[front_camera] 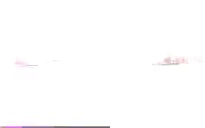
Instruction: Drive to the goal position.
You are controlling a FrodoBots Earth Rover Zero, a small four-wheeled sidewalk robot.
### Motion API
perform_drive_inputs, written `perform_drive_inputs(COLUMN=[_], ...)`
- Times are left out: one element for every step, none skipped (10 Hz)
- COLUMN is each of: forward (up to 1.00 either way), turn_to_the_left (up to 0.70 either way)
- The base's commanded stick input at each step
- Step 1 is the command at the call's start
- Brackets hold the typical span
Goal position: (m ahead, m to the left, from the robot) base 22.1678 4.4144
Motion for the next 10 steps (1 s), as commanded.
perform_drive_inputs(forward=[-0.04,-0.05,-0.05,-0.04,0.0,0.0,0.0,0.0,0.0,0.0], turn_to_the_left=[0.0,0.0,0.0,0.0,0.0,0.0,0.0,0.0,0.0,0.0])
